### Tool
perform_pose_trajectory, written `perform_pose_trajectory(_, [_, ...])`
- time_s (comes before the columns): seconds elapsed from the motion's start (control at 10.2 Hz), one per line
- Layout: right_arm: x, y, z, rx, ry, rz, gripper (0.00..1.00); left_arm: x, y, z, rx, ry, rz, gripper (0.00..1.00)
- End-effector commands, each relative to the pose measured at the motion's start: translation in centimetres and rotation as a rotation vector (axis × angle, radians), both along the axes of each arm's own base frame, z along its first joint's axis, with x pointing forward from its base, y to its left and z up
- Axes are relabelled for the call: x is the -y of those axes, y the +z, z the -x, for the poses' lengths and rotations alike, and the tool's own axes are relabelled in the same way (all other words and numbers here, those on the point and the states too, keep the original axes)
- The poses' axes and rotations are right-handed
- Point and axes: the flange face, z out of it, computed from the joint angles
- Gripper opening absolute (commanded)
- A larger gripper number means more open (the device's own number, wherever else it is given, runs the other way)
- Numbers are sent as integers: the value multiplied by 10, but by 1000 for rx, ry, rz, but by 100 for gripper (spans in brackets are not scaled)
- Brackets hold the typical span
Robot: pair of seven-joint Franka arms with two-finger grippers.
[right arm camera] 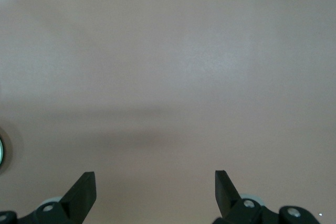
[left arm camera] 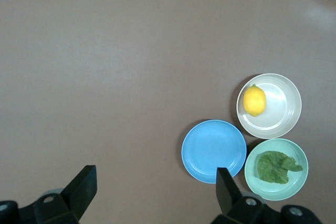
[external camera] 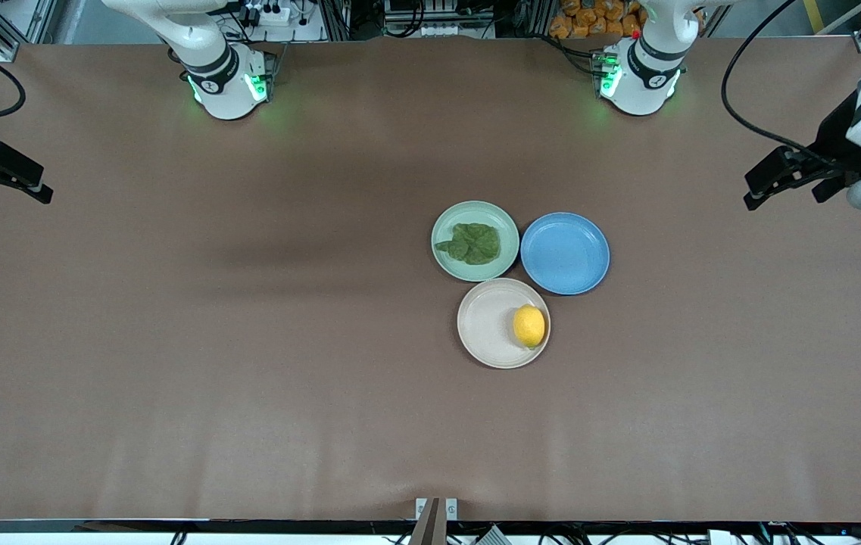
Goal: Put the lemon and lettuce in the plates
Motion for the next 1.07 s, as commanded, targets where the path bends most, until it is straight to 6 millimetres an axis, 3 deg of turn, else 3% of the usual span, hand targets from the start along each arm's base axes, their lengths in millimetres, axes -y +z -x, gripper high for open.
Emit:
perform_pose_trajectory(0.0, [0,1,4,-1,2,-13,100,-7,8,2,-28,-70,-44,100])
perform_pose_trajectory(0.29, [-1,1,2,8,0,-17,100,6,6,10,-63,-98,-70,100])
perform_pose_trajectory(0.98, [-1,2,-3,36,-2,-17,100,-6,26,12,-31,-75,-55,100])
